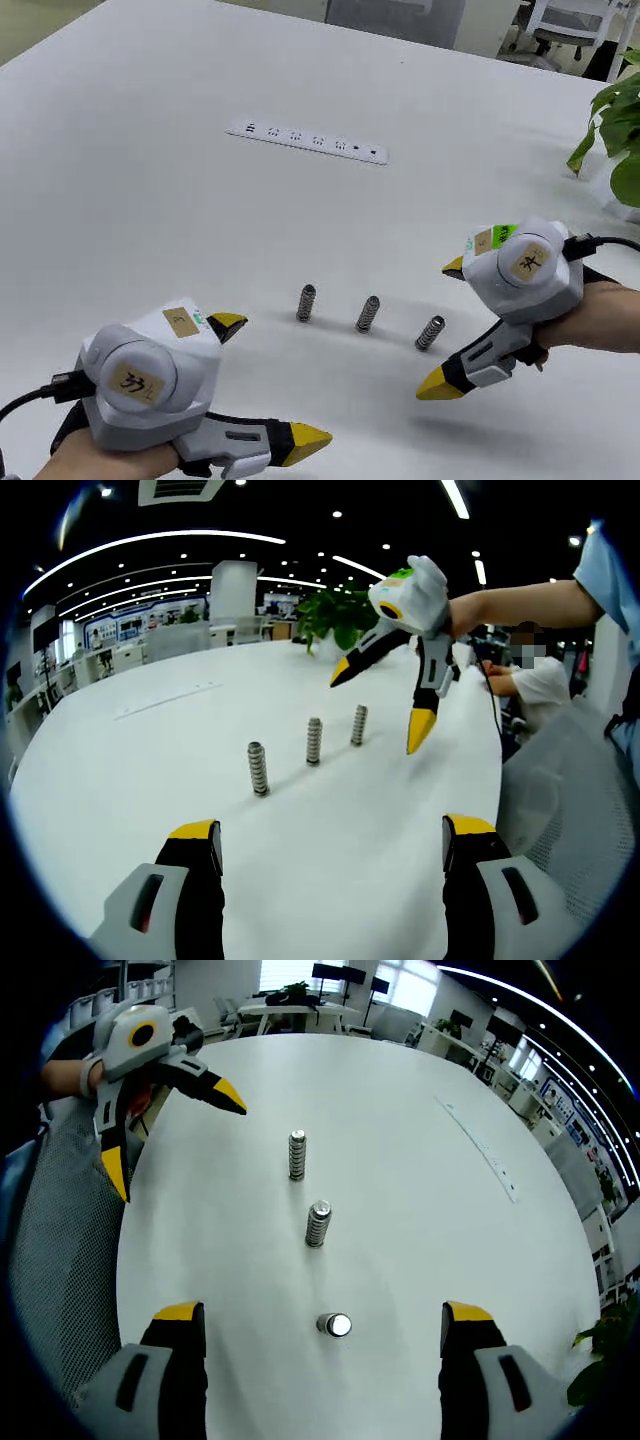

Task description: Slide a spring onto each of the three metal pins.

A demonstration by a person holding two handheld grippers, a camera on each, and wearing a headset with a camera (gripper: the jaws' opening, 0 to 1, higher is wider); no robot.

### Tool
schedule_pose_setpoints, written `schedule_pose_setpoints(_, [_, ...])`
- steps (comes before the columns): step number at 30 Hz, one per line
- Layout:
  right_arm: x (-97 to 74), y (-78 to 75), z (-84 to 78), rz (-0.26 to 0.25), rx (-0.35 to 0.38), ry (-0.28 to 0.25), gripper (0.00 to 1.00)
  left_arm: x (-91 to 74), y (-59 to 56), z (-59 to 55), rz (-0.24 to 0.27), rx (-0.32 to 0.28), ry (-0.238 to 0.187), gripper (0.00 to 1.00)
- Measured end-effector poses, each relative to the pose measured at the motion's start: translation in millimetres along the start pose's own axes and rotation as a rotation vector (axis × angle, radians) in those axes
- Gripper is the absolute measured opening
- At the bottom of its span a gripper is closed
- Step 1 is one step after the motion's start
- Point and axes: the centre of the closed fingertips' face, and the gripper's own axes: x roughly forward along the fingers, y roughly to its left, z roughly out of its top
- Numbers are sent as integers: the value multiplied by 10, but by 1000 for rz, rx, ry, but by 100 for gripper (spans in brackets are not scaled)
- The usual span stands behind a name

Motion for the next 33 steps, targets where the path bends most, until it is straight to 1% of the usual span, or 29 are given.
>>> schedule_pose_setpoints(1, [-16, 14, 7, -10, 32, -27, 99, -4, 14, 14, 12, 7, -5, 93])
schedule_pose_setpoints(3, [-46, 27, -21, -22, 62, -52, 99, -8, 55, 31, 33, 11, -12, 93])
schedule_pose_setpoints(5, [-75, 31, -36, -36, 82, -75, 99, -14, 64, 42, 39, 7, -17, 93])
schedule_pose_setpoints(8, [-143, 27, -46, -81, 132, -128, 99, -22, 88, 47, 51, 8, -21, 93])
schedule_pose_setpoints(9, [-162, 36, -49, -84, 141, -139, 99, -22, 89, 48, 51, 6, -22, 93])
schedule_pose_setpoints(11, [-204, 57, -84, -95, 161, -150, 99, -14, 86, 36, 46, 2, -19, 93])
schedule_pose_setpoints(12, [-214, 78, -109, -92, 165, -150, 99, -12, 79, 30, 44, 2, -15, 93])
schedule_pose_setpoints(13, [-234, 110, -138, -90, 185, -152, 99, -11, 68, 26, 41, 6, -11, 93])
schedule_pose_setpoints(16, [-291, 173, -181, -114, 183, -153, 99, -3, 56, 30, 39, 12, -7, 93])
schedule_pose_setpoints(17, [-311, 194, -185, -118, 195, -160, 99, -2, 56, 30, 39, 12, -7, 93])
schedule_pose_setpoints(19, [-358, 245, -164, -125, 241, -199, 99, 2, 53, 27, 39, 11, -4, 93])
schedule_pose_setpoints(22, [-420, 295, -190, -146, 271, -221, 99, -4, 69, 21, 46, 4, -5, 93])
schedule_pose_setpoints(24, [-428, 352, -229, -156, 290, -224, 99, -9, 80, 24, 52, 0, -8, 93])
schedule_pose_setpoints(27, [-424, 398, -268, -173, 341, -246, 99, -18, 107, 22, 65, -8, -10, 93])
schedule_pose_setpoints(30, [-426, 479, -255, -178, 344, -255, 99, -24, 126, 28, 79, -17, -15, 93])
schedule_pose_setpoints(32, [-422, 522, -234, -172, 372, -260, 99, -31, 143, 39, 77, -24, -29, 93])
schedule_pose_setpoints(33, [-428, 524, -210, -175, 388, -273, 99, -32, 150, 33, 79, -30, -28, 93])
